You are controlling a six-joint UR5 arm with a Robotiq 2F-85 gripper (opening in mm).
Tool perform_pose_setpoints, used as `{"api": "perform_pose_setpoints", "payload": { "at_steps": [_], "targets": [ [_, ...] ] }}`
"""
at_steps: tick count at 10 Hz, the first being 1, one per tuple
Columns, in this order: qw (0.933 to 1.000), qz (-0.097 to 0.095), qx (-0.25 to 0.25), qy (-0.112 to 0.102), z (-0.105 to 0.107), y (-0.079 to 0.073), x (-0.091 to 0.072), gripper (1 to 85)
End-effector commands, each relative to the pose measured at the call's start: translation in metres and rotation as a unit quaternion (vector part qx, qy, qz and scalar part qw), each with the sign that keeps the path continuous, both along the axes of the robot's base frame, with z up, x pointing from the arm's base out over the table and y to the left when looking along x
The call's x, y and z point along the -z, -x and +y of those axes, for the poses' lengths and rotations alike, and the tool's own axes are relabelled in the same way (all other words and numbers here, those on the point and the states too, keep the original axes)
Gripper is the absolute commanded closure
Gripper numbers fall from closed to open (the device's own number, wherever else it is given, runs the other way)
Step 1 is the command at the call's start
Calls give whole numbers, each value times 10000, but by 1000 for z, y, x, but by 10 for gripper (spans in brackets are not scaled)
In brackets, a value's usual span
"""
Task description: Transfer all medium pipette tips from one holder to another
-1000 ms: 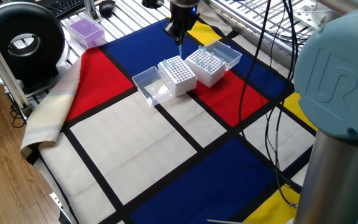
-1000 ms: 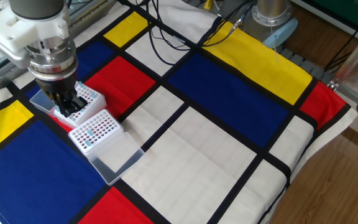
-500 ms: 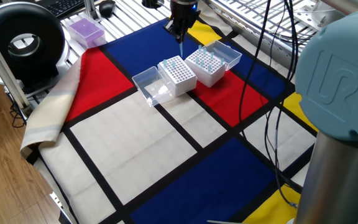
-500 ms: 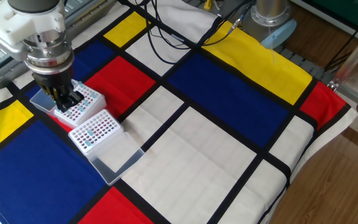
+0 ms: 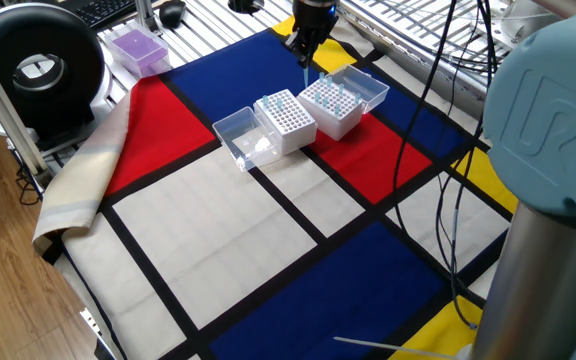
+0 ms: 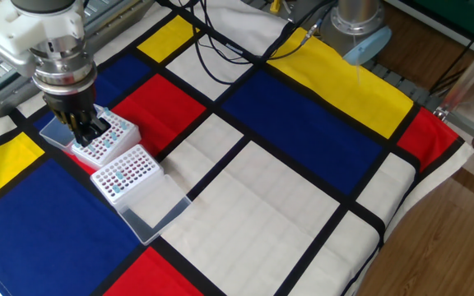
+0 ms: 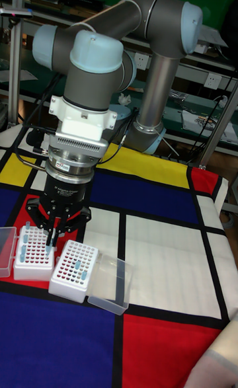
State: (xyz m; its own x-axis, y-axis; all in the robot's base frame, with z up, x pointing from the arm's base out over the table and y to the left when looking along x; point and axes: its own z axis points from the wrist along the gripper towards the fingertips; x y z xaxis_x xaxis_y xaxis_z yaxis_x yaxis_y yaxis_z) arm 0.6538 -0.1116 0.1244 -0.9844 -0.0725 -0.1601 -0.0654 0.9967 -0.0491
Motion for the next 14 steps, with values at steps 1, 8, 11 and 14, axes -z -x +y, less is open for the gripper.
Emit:
{"api": "perform_pose_setpoints", "payload": {
  "at_steps": [1, 8, 11, 14],
  "targets": [
    [9999, -44, 35, -150, 2, 0, 5, 740],
    [9998, -90, 34, -188, 2, 1, 15, 740],
    [9996, -135, -5, -235, -1, 1, 21, 740],
    [9988, -43, -213, -437, 7, 8, 29, 683]
  ]
}}
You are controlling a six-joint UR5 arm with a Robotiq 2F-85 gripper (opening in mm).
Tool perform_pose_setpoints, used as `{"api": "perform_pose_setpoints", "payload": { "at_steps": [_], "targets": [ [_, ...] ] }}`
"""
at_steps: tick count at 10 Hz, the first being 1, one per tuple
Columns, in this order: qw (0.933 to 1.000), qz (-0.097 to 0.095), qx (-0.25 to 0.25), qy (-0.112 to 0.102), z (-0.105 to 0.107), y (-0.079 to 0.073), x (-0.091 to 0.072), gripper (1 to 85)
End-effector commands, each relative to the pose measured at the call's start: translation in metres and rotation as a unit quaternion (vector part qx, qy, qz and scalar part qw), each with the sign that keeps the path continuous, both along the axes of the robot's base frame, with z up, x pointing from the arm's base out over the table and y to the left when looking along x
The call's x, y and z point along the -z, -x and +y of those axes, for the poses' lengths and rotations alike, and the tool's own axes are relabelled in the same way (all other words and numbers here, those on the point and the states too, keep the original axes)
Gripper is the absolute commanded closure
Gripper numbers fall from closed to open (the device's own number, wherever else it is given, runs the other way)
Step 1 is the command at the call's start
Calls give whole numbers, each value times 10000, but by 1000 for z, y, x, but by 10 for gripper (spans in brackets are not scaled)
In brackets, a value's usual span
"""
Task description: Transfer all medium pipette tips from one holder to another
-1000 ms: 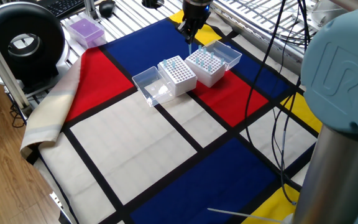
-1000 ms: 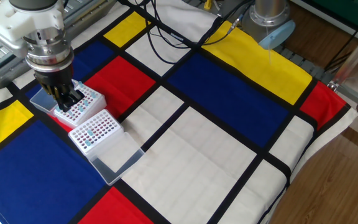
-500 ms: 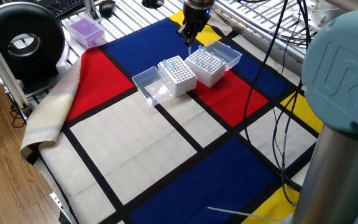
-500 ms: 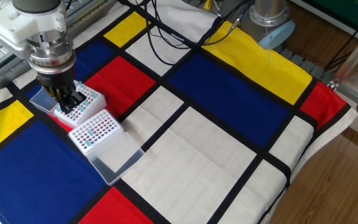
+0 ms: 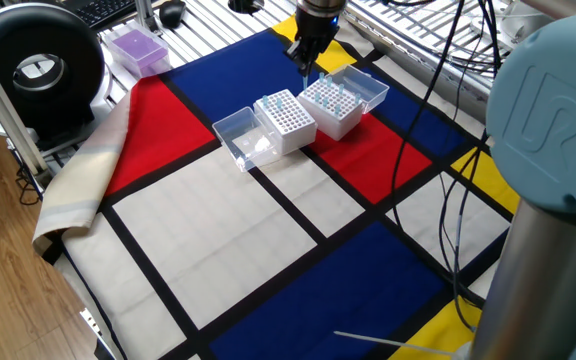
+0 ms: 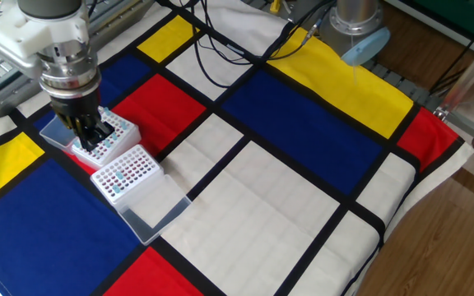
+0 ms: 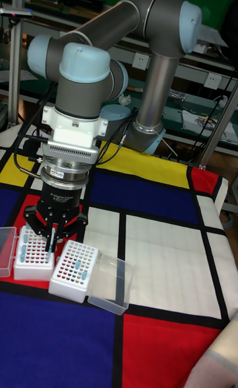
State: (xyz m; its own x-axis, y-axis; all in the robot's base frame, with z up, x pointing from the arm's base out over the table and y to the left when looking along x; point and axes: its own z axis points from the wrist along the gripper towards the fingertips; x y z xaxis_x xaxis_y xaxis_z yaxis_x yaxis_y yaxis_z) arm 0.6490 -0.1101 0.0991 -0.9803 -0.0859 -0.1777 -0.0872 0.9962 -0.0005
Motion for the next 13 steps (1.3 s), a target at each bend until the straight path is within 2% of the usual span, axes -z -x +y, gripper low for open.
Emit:
{"api": "perform_pose_setpoints", "payload": {
  "at_steps": [1, 4, 7, 10, 13],
  "targets": [
    [9995, 132, -280, -51, -2, 9, 6, 580],
    [9995, 131, -265, -84, -1, 8, 9, 573],
    [9998, 29, 17, -208, 25, -1, 16, 580],
    [9996, 18, 183, -200, 47, -7, 14, 583],
    [9997, 40, 191, -139, 57, -7, 16, 577]
  ]
}}
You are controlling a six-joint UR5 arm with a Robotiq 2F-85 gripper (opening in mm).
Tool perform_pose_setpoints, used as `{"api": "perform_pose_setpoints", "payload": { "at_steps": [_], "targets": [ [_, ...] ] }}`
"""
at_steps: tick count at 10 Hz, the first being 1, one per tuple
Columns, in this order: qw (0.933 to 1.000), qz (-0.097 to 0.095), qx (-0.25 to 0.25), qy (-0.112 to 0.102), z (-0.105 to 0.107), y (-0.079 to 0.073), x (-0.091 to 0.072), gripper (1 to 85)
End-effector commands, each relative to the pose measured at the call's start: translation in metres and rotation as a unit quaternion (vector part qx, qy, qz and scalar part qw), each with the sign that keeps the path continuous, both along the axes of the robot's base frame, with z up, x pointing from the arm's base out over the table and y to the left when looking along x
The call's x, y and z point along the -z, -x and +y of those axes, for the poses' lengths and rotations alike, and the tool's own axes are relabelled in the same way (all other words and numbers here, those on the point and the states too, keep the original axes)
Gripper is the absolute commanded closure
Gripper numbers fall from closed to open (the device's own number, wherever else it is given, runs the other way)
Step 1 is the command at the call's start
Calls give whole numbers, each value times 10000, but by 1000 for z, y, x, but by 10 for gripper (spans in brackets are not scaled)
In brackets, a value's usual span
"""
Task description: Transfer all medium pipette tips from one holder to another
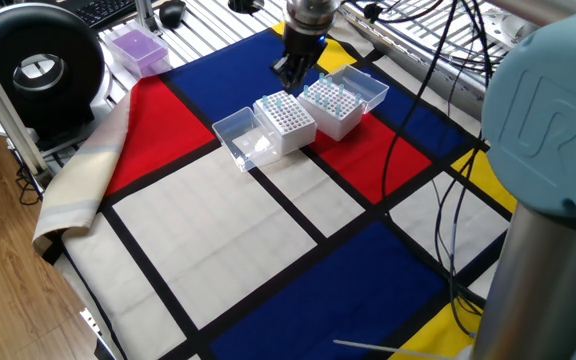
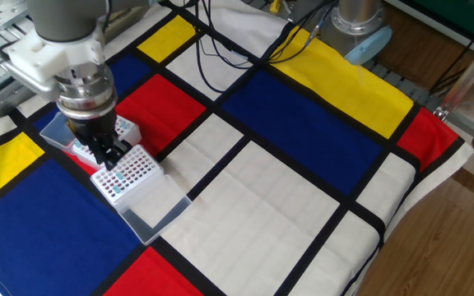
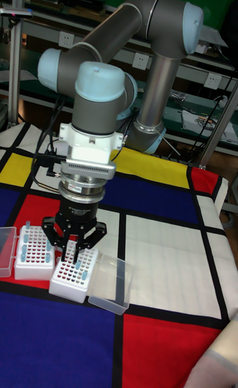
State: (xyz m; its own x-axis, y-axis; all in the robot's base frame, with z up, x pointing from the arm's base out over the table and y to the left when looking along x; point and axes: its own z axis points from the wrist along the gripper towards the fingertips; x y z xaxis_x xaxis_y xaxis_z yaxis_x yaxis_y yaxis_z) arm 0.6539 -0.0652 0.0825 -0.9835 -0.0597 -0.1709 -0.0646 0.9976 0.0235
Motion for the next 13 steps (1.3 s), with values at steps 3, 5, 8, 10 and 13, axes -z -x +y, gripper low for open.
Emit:
{"api": "perform_pose_setpoints", "payload": {
  "at_steps": [3, 5, 8, 10, 13],
  "targets": [
    [9999, 15, 153, -12, 23, -2, -2, 577],
    [9999, 7, 161, -21, 25, -2, 0, 577],
    [9998, -38, 162, -90, 27, -3, 3, 583],
    [9998, -61, 140, -102, 26, -2, 8, 583],
    [9998, -115, 120, -122, 26, -3, 14, 583]
  ]
}}
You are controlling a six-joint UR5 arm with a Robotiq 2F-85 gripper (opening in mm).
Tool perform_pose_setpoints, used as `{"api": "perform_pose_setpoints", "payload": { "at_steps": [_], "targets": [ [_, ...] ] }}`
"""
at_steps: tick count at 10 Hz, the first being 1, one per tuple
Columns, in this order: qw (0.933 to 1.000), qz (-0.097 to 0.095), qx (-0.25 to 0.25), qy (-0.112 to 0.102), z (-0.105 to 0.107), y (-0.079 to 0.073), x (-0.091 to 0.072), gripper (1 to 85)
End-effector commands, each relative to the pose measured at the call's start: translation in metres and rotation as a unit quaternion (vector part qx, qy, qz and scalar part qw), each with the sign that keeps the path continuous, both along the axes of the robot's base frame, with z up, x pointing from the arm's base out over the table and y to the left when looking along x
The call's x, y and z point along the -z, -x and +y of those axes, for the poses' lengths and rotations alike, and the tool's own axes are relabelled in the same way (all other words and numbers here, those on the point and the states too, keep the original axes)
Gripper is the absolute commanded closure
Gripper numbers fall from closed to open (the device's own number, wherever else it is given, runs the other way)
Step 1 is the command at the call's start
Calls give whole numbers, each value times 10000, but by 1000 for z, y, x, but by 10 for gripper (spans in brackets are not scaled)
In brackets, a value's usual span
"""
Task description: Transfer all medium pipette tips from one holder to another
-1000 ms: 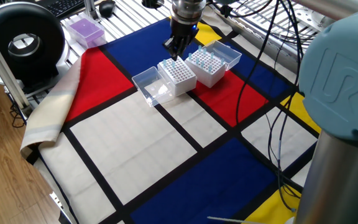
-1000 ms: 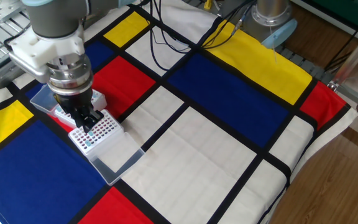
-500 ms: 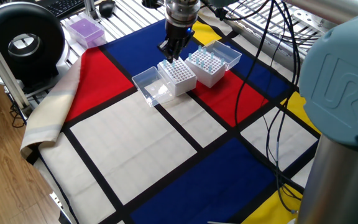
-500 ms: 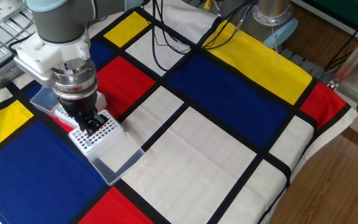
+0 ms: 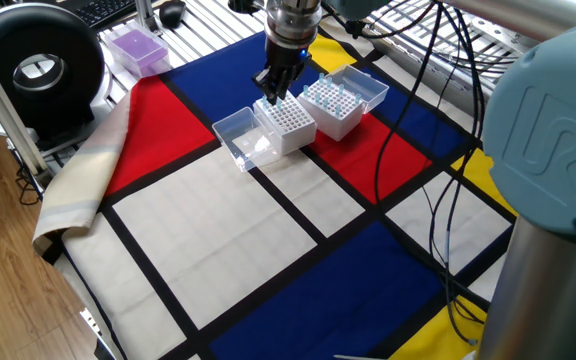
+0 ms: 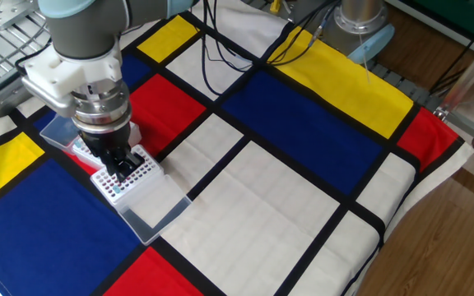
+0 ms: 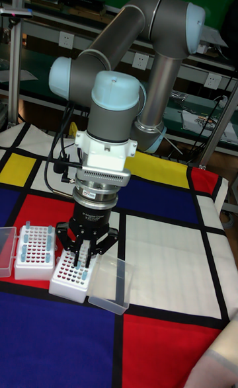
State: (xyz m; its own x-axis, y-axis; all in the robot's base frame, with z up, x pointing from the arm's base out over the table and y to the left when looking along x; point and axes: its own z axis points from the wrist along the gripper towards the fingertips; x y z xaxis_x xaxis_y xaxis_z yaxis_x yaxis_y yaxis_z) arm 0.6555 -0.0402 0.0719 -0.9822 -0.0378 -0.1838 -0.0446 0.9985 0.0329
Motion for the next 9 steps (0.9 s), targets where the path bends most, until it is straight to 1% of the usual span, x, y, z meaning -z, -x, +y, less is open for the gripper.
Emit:
{"api": "perform_pose_setpoints", "payload": {
  "at_steps": [1, 4, 5, 9],
  "targets": [
    [10000, -53, 10, -69, 1, 0, 5, 583],
    [10000, -69, 3, -45, -3, 0, 7, 590],
    [9999, -107, 20, -78, -1, -2, 6, 590],
    [9999, -89, 79, -52, 1, -2, 3, 603]
  ]
}}
